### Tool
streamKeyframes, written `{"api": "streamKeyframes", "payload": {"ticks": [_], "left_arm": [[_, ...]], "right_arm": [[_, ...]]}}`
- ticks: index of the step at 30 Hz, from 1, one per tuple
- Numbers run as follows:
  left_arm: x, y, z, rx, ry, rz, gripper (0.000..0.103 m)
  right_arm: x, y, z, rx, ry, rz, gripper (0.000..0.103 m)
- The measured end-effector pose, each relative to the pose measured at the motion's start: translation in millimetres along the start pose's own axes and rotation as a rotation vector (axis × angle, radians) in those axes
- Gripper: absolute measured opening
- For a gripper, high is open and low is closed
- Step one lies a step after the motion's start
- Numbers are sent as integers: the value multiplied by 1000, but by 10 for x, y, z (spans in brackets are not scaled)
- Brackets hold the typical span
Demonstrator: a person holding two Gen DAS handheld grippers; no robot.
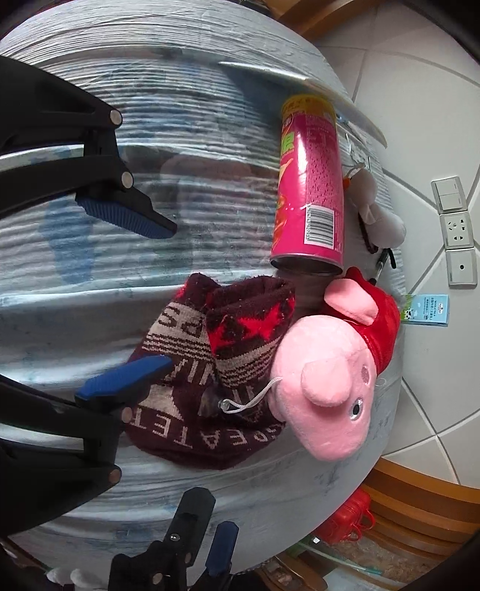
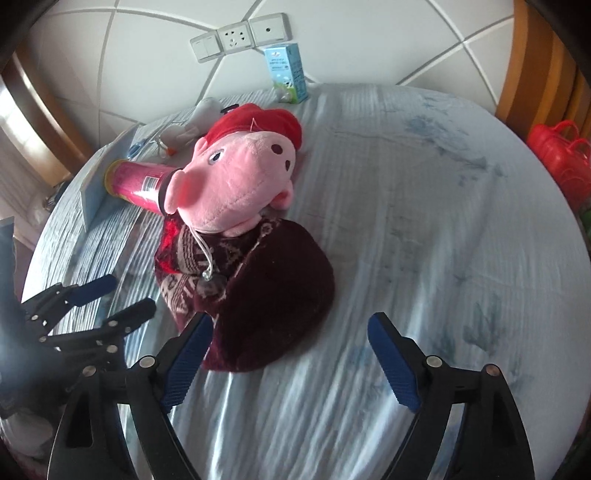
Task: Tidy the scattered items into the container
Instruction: 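Move the right tool to the dark red knit hat and close on it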
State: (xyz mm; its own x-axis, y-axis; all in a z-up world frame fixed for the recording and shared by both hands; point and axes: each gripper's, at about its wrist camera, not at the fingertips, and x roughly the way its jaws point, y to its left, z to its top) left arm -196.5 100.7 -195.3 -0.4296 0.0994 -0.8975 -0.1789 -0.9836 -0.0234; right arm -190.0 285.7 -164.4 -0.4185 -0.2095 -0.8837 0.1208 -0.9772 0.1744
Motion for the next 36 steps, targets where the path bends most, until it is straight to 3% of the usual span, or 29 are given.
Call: {"api": "streamKeyframes", "payload": {"ticks": [13, 17, 18, 20, 21, 22, 23, 24, 25, 31, 33, 36], "left_arm": [[487, -39, 245, 42, 21, -94, 66], [545, -55, 246, 73, 4, -62, 84], [552, -51, 242, 74, 1, -63, 85], [569, -20, 228, 47, 0, -86, 85], [577, -3, 221, 32, 0, -99, 82], [570, 7, 214, 19, 1, -131, 78], [558, 14, 207, 6, 3, -168, 59], [535, -8, 202, 10, 2, -177, 47], [509, -39, 197, 18, 1, -178, 46], [519, -77, 180, 23, -10, -184, 42], [411, -117, 149, 40, -25, -157, 27], [205, -142, 94, 42, -39, -154, 21]], "right_arm": [[565, -68, 281, 23, 59, 61, 87], [761, -71, 279, 14, 87, 45, 95], [772, -85, 281, 13, 87, 36, 100], [767, -112, 285, 12, 82, 24, 101], [751, -123, 288, 13, 76, 22, 96], [736, -133, 290, 13, 70, 21, 81], [710, -133, 286, 10, 70, 28, 69], [681, -131, 282, 6, 72, 35, 60], [661, -126, 269, -7, 72, 26, 56], [630, -141, 251, -28, 59, 8, 54], [573, -117, 235, -32, 59, 2, 48], [425, -83, 190, -38, 42, -2, 44]]}}
